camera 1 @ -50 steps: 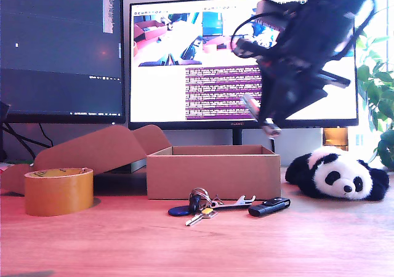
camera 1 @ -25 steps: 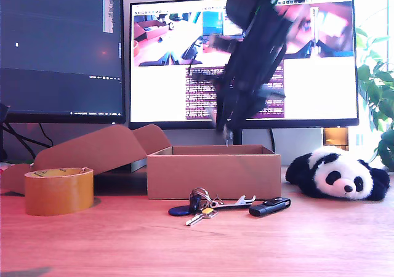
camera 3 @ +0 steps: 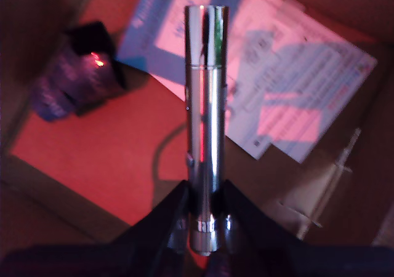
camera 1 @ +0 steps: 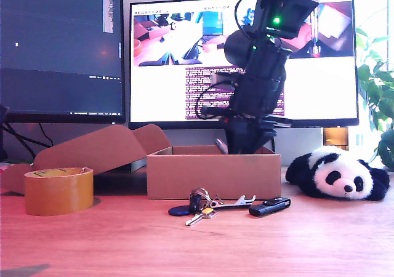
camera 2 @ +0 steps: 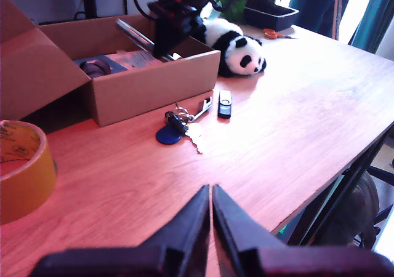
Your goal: Pick up the laser pointer and place it inside the cardboard box
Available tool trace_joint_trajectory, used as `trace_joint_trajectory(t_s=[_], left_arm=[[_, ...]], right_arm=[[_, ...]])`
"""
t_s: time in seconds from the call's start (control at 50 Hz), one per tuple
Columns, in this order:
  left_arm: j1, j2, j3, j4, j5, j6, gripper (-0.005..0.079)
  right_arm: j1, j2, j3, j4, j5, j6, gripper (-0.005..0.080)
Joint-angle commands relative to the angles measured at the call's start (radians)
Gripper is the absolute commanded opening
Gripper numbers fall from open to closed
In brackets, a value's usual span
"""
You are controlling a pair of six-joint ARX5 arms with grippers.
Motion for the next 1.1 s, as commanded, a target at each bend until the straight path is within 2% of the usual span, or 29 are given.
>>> trace_joint_trajectory(t_s=[0.0, 0.16, 0.38, 0.84, 0.96, 1.08], left_arm=[[-0.001, 0.004, -0.009, 0.009, 0.000, 0.004, -0.0019], [-0.001, 0.004, -0.009, 0.009, 0.000, 0.004, -0.0019], [-0.001, 0.004, -0.009, 0.009, 0.000, 0.004, -0.0019], [-0.001, 0.004, -0.009, 0.009, 0.000, 0.004, -0.0019], [-0.001, 0.004, -0.009, 0.009, 0.000, 0.004, -0.0019], [-0.001, 0.004, -0.009, 0.009, 0.000, 0.004, -0.0019]], right_arm=[[0.004, 0.036, 0.016, -0.007, 0.000, -0.007, -0.0002], [0.004, 0.036, 0.016, -0.007, 0.000, -0.006, 0.0078], [0.003, 0.036, 0.016, -0.002, 0.000, -0.006, 0.0095], [0.004, 0.036, 0.016, 0.001, 0.000, -0.006, 0.0205], [0.004, 0.036, 0.016, 0.010, 0.000, -0.018, 0.0181], [0.005, 0.035, 0.016, 0.015, 0.000, -0.020, 0.0019]])
